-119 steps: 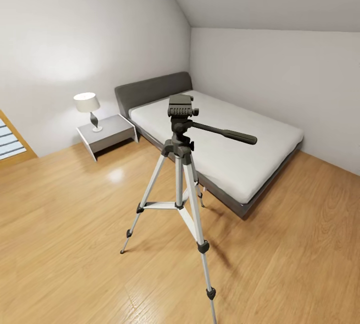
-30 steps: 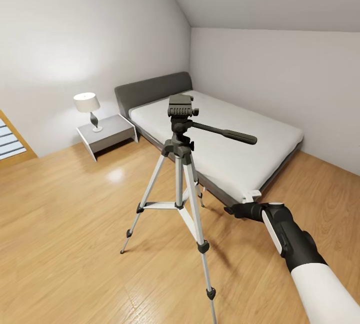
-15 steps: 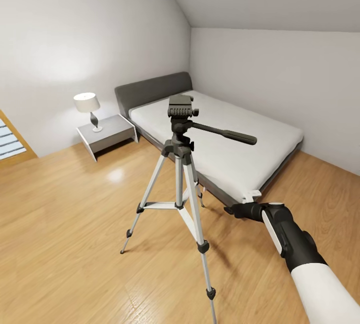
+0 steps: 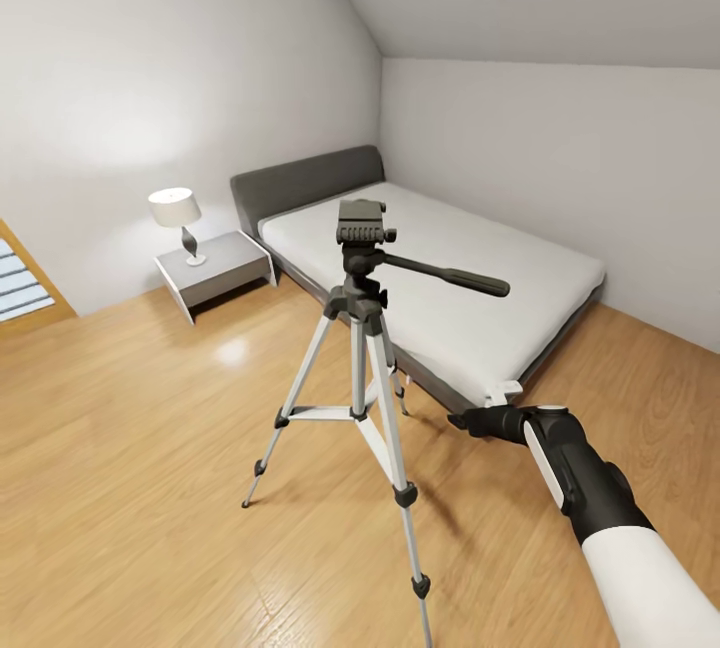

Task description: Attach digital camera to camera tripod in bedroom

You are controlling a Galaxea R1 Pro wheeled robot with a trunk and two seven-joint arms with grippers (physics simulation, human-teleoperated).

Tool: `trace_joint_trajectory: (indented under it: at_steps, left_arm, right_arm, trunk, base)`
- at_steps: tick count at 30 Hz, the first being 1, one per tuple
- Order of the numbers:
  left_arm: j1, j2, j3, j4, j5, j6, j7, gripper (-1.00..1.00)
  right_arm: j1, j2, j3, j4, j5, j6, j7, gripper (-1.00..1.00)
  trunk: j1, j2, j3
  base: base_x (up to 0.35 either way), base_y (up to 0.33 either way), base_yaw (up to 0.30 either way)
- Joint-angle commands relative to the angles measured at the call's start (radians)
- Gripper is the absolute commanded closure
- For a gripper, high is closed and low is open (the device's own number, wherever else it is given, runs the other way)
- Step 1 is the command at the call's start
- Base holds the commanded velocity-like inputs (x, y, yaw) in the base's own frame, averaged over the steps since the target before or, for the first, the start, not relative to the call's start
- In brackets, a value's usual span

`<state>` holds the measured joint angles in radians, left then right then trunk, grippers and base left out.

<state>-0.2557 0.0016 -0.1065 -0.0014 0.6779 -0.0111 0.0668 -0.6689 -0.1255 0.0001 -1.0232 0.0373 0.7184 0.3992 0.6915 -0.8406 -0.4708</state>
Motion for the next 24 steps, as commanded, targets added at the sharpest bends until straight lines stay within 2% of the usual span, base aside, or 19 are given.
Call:
trace_joint_trajectory:
  at_steps: [1,11,24]
  left_arm:
    - [0.0,0.0,-0.009,0.0,0.006,-0.001,0.001,1.0]
    - [-0.001,0.0,-0.009,0.0,0.006,-0.001,0.001,1.0]
    - [0.0,0.0,-0.009,0.0,0.006,-0.001,0.001,1.0]
  right_arm:
    - [-0.001,0.0,0.0,-0.001,0.004,0.004,0.005,-1.0]
    - [0.0,0.0,-0.002,0.052,0.013,0.002,0.004,-1.0]
    - [0.0,-0.002,-0.002,0.061,0.007,0.003,0.006,-1.0]
  trunk:
    - [-0.004,0.007,0.002]
    - [-0.042,0.077,0.034]
    - [-0.092,0.168,0.074]
  base:
    - [0.0,0.0,0.0]
    - [0.0,0.0,0.0]
    - [0.0,0.0,0.0]
